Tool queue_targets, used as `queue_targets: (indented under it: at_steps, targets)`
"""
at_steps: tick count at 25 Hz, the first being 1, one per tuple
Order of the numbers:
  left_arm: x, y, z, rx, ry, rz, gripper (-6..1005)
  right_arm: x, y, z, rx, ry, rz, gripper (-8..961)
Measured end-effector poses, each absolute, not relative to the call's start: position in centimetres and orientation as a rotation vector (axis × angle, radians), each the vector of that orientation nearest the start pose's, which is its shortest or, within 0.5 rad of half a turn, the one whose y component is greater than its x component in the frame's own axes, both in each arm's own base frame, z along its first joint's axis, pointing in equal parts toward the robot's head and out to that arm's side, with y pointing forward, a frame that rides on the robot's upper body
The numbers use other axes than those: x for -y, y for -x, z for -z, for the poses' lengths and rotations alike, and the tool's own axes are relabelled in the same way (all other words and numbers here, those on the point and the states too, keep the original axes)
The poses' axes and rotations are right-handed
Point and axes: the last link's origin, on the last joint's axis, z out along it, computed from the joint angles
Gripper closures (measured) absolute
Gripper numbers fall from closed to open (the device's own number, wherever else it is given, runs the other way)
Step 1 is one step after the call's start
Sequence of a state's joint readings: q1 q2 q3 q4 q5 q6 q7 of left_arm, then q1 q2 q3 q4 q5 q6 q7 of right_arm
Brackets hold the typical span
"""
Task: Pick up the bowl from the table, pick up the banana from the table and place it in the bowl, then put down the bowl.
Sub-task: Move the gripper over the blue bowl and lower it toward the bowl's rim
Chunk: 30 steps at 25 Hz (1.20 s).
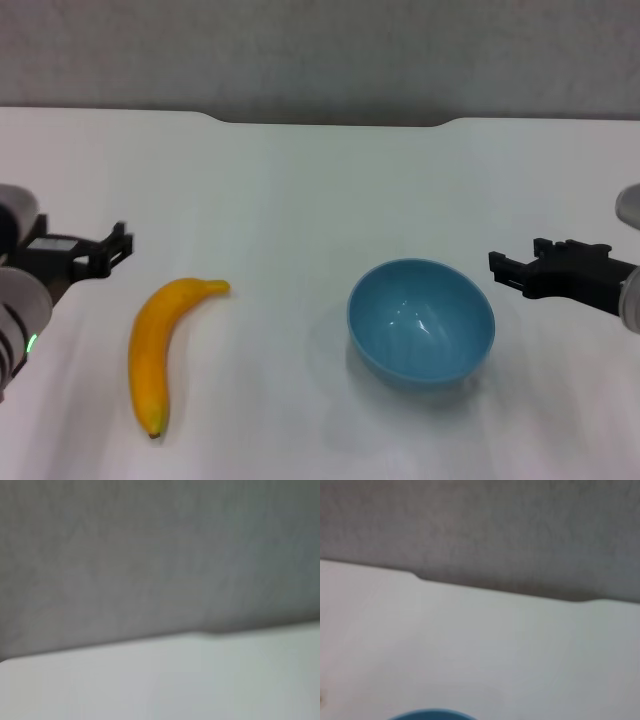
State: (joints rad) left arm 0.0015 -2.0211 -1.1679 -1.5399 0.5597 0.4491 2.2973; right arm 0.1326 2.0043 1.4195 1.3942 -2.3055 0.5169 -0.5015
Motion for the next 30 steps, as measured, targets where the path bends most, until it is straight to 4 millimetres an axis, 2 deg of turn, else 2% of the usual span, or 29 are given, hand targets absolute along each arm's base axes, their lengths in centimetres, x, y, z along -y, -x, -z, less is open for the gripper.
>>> queue_targets:
  at_steps: [5,9,13,19,23,30]
  targets:
    - [-33.3,24.0,-1.2,0.829,1.669,-0.034,94,-35.2,-24.0,-0.3,-0.956,2.127,-0.142,307]
    - [-33.3,23.8,-1.8,0.833,1.658,-0.086,95,-36.0,-23.4,-0.6,-0.951,2.158,0.029,307]
    - [-33.4,23.2,-1.8,0.853,1.675,-0.077,95,-36.3,-22.9,-0.5,-0.932,2.147,0.079,308]
    - [-33.5,23.7,-1.7,0.869,1.668,-0.084,95,-36.1,-22.7,0.7,-0.945,2.148,0.068,308]
    - [-33.5,23.7,-1.7,0.871,1.668,-0.077,95,-36.3,-24.2,1.4,-0.988,2.114,0.102,307]
    - [-33.4,24.2,-1.5,0.876,1.671,-0.082,95,-36.7,-25.0,3.4,-0.993,2.126,0.121,318]
